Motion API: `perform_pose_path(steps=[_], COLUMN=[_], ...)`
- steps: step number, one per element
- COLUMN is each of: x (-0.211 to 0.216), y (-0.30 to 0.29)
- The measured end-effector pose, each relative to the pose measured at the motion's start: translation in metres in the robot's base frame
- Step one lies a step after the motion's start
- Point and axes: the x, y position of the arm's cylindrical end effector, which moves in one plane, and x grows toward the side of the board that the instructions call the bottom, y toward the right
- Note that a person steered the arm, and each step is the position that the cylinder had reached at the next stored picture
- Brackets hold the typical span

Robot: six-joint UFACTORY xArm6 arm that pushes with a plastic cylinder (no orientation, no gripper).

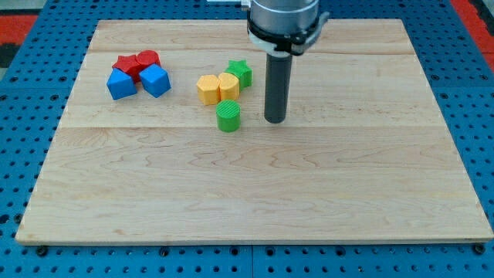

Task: Slide the green circle to the bottom of yellow hexagon

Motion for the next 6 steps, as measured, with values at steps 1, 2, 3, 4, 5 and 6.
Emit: perform_pose_path(steps=[1, 2, 3, 4, 5, 6], x=[0.008, 0.017, 0.002, -0.014, 0.017, 0.002], y=[-0.049, -0.089, -0.114, -0.098, -0.166, -0.279])
